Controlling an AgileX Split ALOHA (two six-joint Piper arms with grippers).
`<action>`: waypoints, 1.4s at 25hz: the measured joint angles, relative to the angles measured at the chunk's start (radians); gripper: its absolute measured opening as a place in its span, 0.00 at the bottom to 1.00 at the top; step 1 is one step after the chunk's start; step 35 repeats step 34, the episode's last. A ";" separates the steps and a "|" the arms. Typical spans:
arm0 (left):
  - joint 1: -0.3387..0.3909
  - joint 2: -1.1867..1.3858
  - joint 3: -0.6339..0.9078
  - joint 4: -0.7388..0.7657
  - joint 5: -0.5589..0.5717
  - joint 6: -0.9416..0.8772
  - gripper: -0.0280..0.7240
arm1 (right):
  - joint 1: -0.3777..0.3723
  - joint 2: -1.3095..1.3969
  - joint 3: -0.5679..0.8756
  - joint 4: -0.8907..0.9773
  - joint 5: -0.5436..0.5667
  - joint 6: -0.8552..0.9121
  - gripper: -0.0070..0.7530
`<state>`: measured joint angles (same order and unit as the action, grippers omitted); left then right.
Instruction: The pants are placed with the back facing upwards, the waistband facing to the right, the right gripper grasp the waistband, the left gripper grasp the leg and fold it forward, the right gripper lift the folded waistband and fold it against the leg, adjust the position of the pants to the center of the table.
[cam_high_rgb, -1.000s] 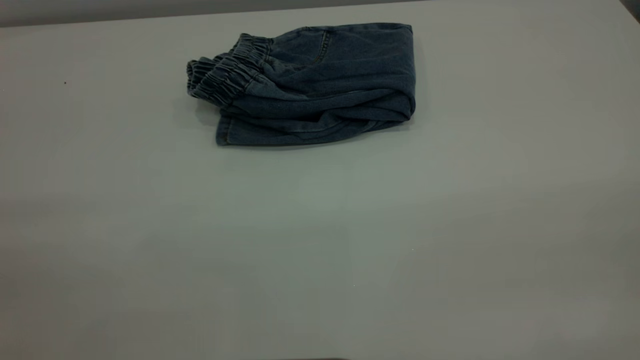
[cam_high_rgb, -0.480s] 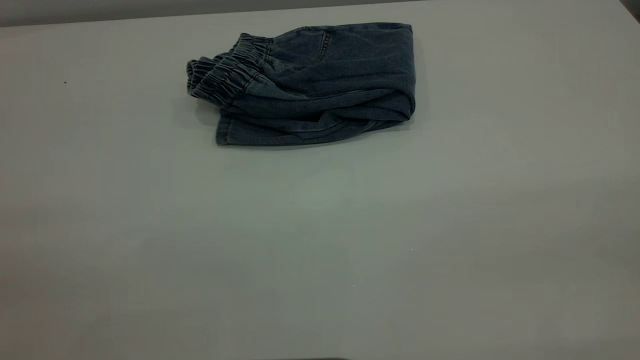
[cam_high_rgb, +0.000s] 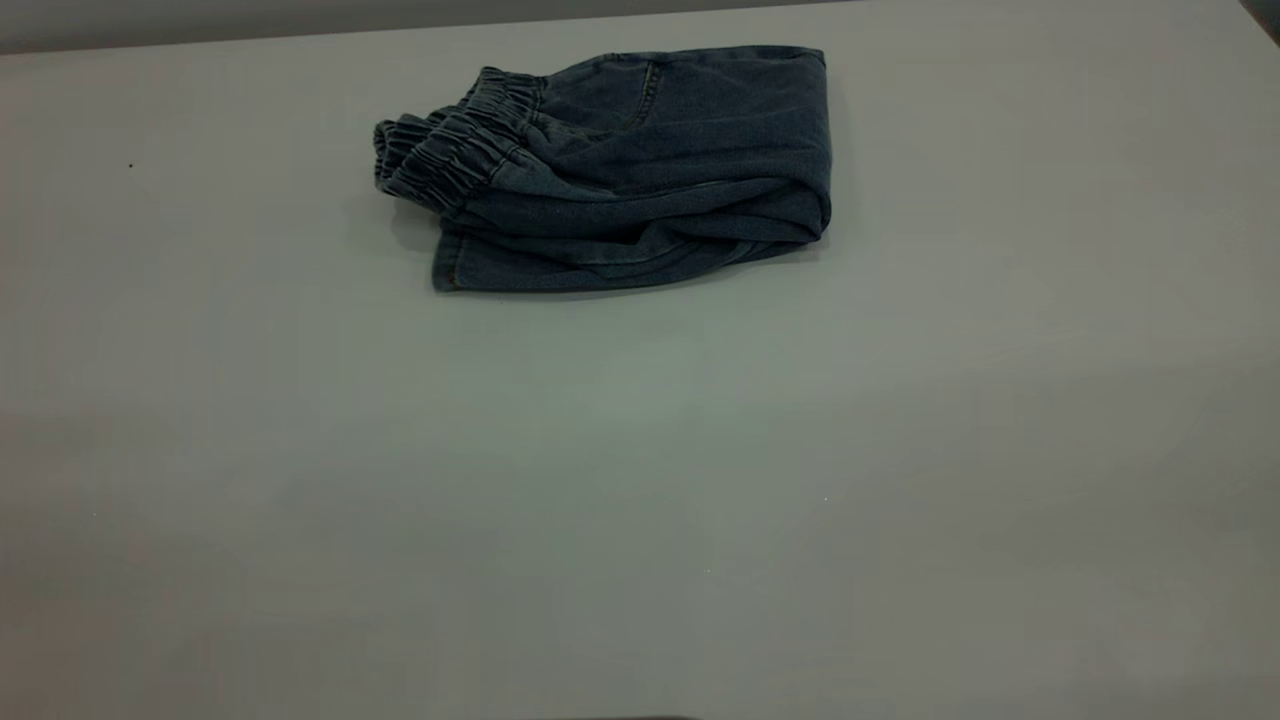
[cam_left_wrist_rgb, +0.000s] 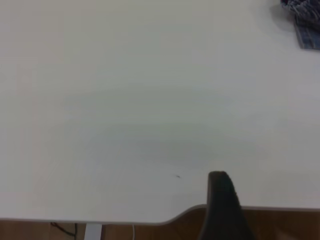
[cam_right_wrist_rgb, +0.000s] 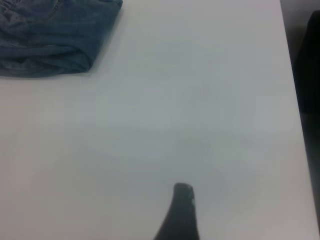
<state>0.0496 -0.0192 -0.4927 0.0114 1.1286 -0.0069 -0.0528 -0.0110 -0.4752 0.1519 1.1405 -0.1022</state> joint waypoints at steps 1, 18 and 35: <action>0.000 0.000 0.000 0.000 0.000 0.000 0.59 | 0.000 0.000 0.000 0.001 0.000 0.000 0.76; 0.000 0.000 0.000 0.000 0.000 0.000 0.59 | 0.000 0.000 0.000 -0.059 0.000 0.083 0.76; 0.000 0.000 0.000 0.000 0.000 0.001 0.59 | 0.000 0.000 0.000 -0.060 0.000 0.084 0.76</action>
